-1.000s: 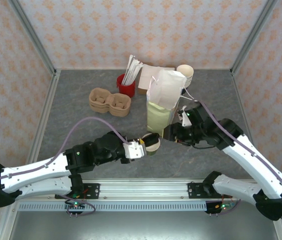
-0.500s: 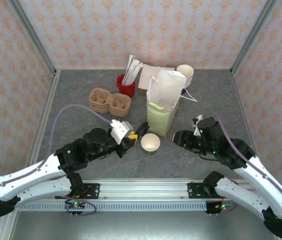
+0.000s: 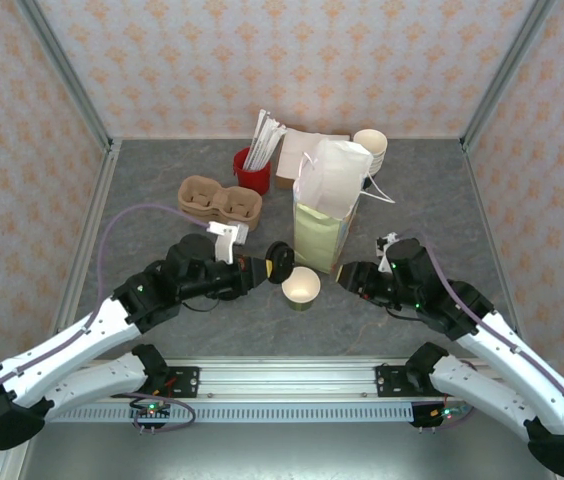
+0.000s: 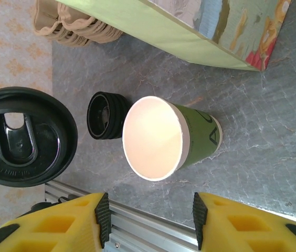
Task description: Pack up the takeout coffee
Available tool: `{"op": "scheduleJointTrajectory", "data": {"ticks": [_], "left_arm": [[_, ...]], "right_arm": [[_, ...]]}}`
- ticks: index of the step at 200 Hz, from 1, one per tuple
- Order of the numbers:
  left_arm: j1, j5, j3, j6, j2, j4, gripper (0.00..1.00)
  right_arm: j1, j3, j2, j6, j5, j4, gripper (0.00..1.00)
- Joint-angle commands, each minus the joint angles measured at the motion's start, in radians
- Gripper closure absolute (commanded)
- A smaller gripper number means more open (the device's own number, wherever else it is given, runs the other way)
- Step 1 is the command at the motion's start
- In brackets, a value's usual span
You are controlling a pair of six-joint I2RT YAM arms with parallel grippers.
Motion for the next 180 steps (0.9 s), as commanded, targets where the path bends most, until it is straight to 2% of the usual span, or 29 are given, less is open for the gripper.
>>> {"op": "scheduleJointTrajectory", "data": {"ticks": [1,21,46,68,129,154,180], "left_arm": [[0.031,0.128,0.030,-0.135,0.049,0.005,0.85],[0.034,0.191,0.015,-0.189,0.084,0.070,0.85],[0.035,0.204,0.006,-0.208,0.124,0.097,0.85],[0.054,0.260,-0.024,-0.246,0.182,0.182,0.85],[0.069,0.288,-0.085,-0.266,0.240,0.287,0.85],[0.095,0.308,-0.151,-0.304,0.249,0.390,0.85],[0.098,0.309,-0.172,-0.292,0.251,0.399,0.84]], "right_arm": [[0.002,-0.024,-0.006,-0.010,0.022,0.061,0.53],[0.002,-0.041,-0.011,0.018,0.035,0.073,0.53],[0.002,-0.096,-0.026,0.073,0.025,0.138,0.53],[0.002,-0.143,-0.030,0.115,0.016,0.195,0.53],[0.002,-0.233,-0.027,0.160,-0.032,0.357,0.53],[0.002,-0.253,-0.018,0.172,-0.032,0.395,0.53],[0.003,-0.260,0.009,0.182,-0.055,0.432,0.53]]}}
